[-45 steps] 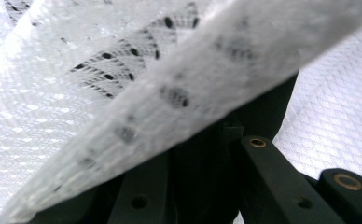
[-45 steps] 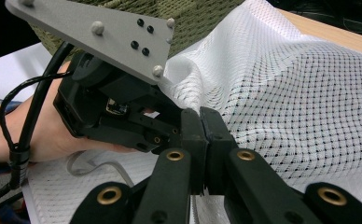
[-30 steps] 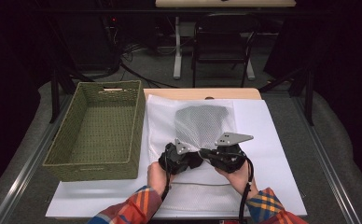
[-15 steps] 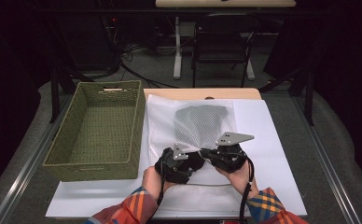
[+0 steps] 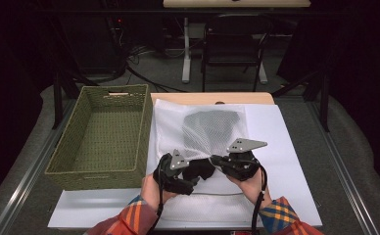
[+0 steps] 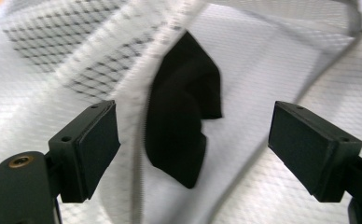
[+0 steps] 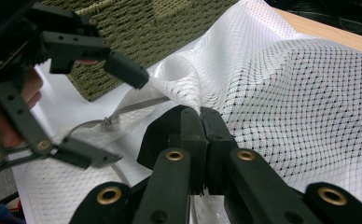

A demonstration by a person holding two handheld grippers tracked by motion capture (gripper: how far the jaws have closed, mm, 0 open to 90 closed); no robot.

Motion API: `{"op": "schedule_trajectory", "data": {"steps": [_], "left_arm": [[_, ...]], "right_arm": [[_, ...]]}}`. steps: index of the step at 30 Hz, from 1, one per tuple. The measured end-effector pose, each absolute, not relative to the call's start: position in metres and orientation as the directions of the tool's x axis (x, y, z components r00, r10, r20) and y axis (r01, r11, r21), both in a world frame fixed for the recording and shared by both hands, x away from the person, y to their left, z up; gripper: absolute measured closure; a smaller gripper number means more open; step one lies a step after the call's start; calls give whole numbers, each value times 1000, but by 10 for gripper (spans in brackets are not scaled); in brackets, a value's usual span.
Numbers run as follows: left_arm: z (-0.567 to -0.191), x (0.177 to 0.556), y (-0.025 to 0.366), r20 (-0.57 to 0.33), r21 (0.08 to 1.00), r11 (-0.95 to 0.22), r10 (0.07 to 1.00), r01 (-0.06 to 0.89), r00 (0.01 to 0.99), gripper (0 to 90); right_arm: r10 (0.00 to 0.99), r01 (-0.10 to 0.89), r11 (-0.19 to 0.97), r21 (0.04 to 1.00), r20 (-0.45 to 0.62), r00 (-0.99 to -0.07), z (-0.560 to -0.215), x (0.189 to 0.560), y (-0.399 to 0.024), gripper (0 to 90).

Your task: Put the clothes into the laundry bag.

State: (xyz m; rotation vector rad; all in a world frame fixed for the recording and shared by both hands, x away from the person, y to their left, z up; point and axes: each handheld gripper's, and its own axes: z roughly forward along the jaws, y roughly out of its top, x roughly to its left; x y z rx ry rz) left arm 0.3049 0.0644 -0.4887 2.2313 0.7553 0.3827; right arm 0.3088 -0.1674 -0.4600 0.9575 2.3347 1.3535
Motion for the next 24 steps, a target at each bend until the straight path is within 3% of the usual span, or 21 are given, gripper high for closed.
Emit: {"op": "schedule_trajectory", "data": {"steps": [6,21,24], "left_arm": [[-493,316,58,59,729,-559,625,394,778,282],[-500,329,57,35,750,-529,630,396,775,824],[-500,328,57,43,754,-532,626,386,779,876]], "right_arm": [[663,404,343,848,87,-744,-460,309,-167,894],[665,408,341,847,90,-742,-460,309,-168,894],[665,409,341,847,91,-742,-460,309,-168,894]]}}
